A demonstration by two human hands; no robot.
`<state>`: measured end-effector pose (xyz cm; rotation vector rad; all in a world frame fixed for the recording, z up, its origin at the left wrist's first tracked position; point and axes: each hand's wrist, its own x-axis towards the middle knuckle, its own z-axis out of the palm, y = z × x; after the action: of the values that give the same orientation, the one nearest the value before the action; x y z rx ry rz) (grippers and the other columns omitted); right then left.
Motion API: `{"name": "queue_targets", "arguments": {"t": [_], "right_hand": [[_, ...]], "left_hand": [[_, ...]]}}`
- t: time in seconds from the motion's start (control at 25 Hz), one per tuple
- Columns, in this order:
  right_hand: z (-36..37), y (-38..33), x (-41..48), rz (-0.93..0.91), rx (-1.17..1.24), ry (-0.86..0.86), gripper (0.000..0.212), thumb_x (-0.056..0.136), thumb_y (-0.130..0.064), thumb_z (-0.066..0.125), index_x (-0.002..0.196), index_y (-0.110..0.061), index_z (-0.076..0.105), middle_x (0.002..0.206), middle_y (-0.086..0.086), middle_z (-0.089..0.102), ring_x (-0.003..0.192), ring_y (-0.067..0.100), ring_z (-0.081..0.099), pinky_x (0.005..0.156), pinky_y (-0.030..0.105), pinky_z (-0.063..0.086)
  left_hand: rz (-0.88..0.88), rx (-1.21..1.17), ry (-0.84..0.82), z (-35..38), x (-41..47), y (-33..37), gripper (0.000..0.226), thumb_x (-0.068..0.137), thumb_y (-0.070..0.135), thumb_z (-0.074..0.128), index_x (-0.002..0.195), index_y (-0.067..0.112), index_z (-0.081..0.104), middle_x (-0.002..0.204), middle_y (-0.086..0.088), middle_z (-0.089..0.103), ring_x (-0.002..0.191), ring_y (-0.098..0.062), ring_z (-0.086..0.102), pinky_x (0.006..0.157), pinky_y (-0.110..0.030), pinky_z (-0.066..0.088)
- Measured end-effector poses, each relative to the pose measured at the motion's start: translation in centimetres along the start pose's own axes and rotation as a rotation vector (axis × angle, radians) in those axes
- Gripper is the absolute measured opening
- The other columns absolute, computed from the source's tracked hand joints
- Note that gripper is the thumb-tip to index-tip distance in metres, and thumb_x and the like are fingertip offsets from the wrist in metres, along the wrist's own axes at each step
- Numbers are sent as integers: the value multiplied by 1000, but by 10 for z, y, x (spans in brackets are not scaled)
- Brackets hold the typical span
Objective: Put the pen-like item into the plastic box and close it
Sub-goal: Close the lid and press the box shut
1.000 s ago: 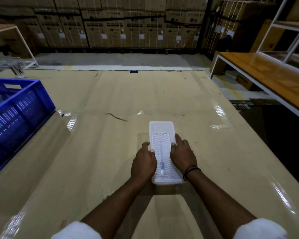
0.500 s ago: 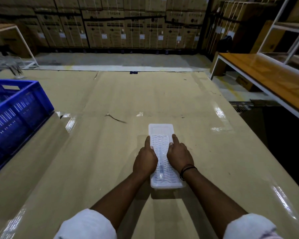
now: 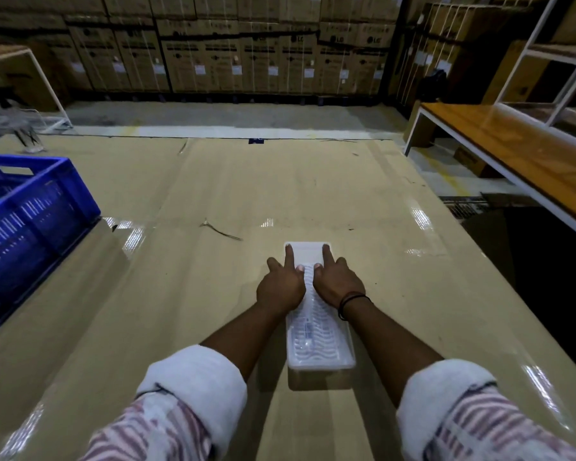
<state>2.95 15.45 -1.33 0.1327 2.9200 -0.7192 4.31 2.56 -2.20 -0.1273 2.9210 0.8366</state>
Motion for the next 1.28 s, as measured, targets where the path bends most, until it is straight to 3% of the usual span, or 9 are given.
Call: {"name": "queue_targets", "arguments": {"t": [0.56, 0.8, 1.0, 1.28], "right_hand": [[9, 4, 11, -31, -25, 110, 63, 97, -40, 38, 156, -24, 21, 123, 21, 61, 108, 41, 62, 85, 41, 46], [2, 6, 16, 41, -8, 10, 80, 93, -53, 37, 160, -32, -1, 113, 21, 68, 100, 37, 64, 74, 38, 43], [0, 8, 19, 28, -38, 12, 80, 92, -54, 37, 160, -31, 2, 114, 21, 67, 101, 38, 64, 80, 40, 48], [1, 10, 23, 10, -53, 29, 78, 93, -54, 38, 160, -28, 7, 118, 21, 67, 105, 38, 63, 77, 39, 43]], "left_hand": [[54, 84, -1, 13, 14, -10, 68, 108, 44, 25, 163, 19, -6, 134, -25, 51, 110, -43, 62, 91, -48, 49], [41, 127, -72, 5, 26, -12, 80, 103, 50, 28, 160, 19, -19, 122, -22, 65, 106, -37, 66, 91, -44, 52], [31, 169, -32, 3, 25, -11, 80, 102, 50, 31, 162, 17, -11, 118, -20, 68, 105, -37, 66, 87, -42, 48], [47, 202, -1, 1, 24, -9, 80, 102, 50, 31, 163, 13, -4, 118, -20, 69, 106, -38, 66, 86, -42, 48]]}}
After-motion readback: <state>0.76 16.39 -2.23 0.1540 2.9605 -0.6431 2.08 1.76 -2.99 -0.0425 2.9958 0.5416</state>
